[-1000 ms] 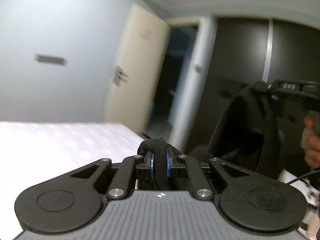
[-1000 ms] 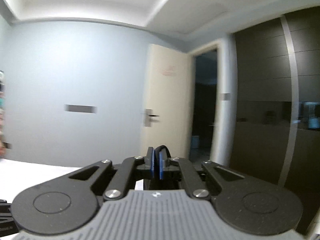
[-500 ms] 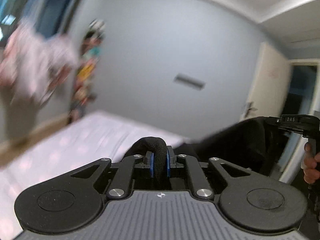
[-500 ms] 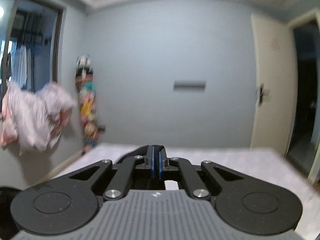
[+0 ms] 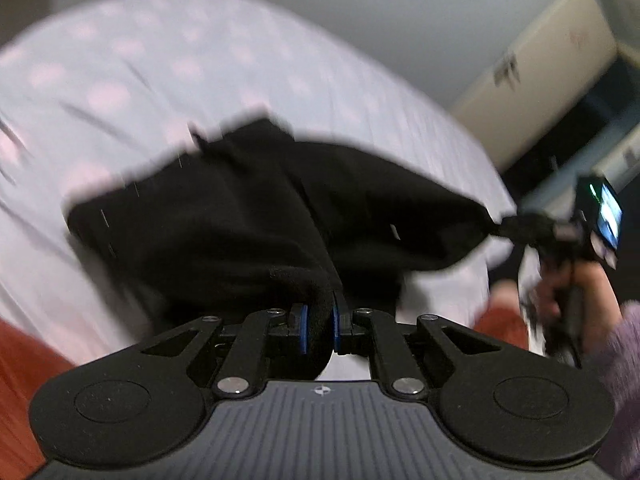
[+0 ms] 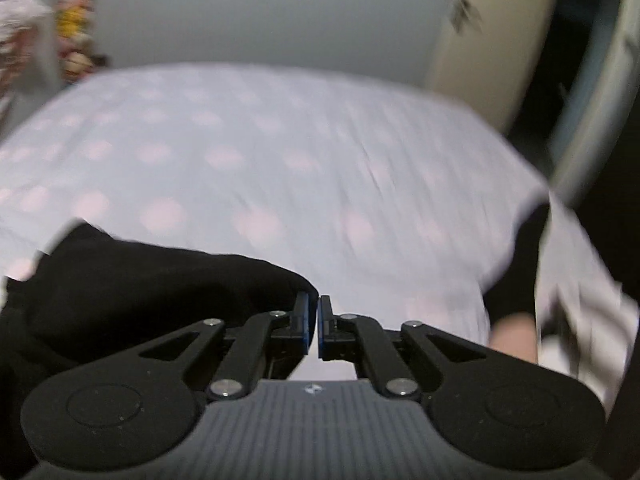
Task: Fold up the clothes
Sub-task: 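Carry the jeans over the bed and lower them onto the sheet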
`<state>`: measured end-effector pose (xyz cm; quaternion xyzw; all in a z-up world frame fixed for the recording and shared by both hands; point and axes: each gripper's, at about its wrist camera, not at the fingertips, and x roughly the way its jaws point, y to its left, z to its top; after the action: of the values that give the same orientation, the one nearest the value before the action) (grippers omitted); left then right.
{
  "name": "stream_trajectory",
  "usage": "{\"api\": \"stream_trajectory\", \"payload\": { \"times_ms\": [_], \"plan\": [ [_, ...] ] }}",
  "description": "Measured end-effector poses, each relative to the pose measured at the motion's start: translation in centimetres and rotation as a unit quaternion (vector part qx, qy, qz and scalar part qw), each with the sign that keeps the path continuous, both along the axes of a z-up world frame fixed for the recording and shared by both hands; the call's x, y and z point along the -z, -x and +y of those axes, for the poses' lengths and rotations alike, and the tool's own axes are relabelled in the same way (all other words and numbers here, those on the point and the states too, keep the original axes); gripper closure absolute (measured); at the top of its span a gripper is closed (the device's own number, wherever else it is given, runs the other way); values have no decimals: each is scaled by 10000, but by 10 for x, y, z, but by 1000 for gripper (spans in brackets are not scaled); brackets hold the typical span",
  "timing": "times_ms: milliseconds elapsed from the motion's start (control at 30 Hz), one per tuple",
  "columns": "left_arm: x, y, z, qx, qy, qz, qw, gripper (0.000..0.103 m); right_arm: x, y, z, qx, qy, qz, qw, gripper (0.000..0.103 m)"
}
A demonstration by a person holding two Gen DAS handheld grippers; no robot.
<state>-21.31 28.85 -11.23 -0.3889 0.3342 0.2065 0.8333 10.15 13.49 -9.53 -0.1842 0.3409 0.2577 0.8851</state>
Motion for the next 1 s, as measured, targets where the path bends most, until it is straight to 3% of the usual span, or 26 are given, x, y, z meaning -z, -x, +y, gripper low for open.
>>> {"api": "stream_trajectory", "payload": {
  "times_ms": [133, 300, 367, 467, 533, 833, 1000],
  "plan": [
    [25, -6, -4, 289, 407, 422, 9979, 90, 43, -9, -17, 364, 363, 263, 9983, 99],
    [-1, 10, -11, 499, -42, 478, 9976, 83, 45, 1, -19, 250, 379, 124, 9989, 96],
    [-11, 6, -12, 553, -156, 390, 9976, 65, 40, 4, -27, 162, 254, 13, 9995, 94],
    [-21, 14, -18, 592, -220, 226, 9977, 49, 33, 12, -38, 27, 38, -161, 9999, 85],
    [-25, 16, -22, 576, -281, 194, 9978, 48, 29, 21, -43, -69, -144, -286, 9995, 71],
    [-50, 35, -21, 536, -296, -213, 9979, 42, 25, 62, -48, -501, -560, -255, 9968, 67],
    [-60, 55, 9, -71, -469, -271, 9985, 41, 15, 70, -31, -994, -608, -351, 9926, 64]
  ]
}}
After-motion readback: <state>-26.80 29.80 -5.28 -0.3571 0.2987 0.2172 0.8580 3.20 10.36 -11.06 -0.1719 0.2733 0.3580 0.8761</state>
